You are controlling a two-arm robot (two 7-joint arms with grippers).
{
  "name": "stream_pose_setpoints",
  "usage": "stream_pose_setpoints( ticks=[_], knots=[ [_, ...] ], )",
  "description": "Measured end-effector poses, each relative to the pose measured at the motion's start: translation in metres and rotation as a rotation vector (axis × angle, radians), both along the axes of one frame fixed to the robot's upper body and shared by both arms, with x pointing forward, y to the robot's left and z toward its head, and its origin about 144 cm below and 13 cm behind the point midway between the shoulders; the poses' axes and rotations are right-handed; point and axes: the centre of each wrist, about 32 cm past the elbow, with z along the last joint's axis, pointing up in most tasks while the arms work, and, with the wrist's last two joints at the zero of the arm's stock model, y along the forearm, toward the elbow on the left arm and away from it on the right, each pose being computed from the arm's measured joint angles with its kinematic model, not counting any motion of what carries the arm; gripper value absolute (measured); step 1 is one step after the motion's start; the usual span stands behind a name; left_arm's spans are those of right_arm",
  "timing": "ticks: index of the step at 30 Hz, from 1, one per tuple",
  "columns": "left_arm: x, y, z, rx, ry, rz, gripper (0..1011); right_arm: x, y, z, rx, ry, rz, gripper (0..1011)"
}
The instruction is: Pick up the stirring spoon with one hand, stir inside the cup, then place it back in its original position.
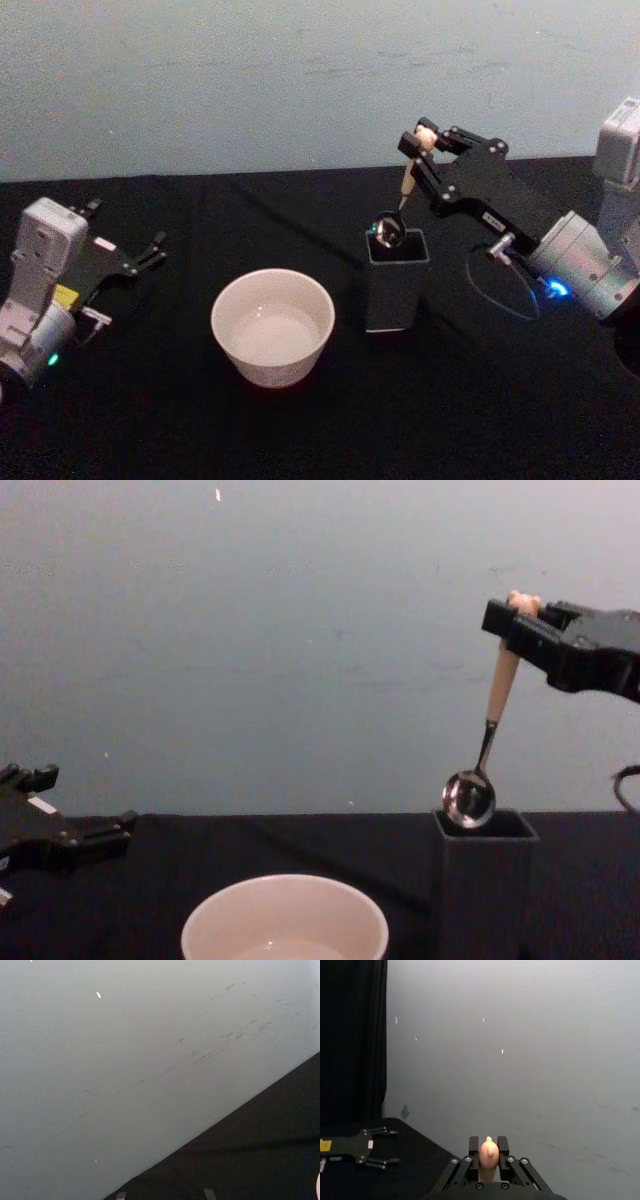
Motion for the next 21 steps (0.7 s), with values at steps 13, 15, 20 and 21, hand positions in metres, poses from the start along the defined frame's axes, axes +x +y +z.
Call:
stream_pose_setpoints(
  ticks=[13, 15, 20, 21],
  knots=[
    [0.0, 0.0, 0.0, 0.0, 0.0, 0.0, 1001, 0.0, 0.005, -0.016, -0.006, 0.068, -0.03, 214],
    [0.0, 0.0, 0.0, 0.0, 0.0, 0.0, 1001, -0.001, 0.006, -0.02, -0.002, 0.09, -0.04, 214],
    [0.0, 0.0, 0.0, 0.0, 0.0, 0.0, 1001, -0.005, 0.008, -0.026, 0.012, 0.133, -0.062, 214],
    [0.0, 0.0, 0.0, 0.0, 0.0, 0.0, 1001, -0.006, 0.009, -0.027, 0.014, 0.145, -0.069, 214]
  ],
)
